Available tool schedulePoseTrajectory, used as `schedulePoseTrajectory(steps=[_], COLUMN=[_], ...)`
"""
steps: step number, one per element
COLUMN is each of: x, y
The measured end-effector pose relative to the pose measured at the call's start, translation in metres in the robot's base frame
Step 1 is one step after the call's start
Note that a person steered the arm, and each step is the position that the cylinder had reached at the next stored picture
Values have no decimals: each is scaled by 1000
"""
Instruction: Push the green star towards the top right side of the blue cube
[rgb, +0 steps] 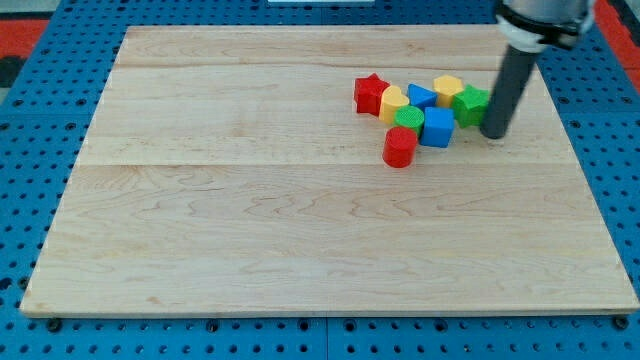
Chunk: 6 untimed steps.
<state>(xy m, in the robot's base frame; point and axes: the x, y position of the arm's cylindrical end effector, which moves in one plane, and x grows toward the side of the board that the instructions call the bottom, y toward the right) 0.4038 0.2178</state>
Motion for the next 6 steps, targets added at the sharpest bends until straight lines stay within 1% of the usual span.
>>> schedulePoseTrajectory(steps=[1,2,3,6], x=[-24,-55,-68,-69], y=[40,41,32,-16])
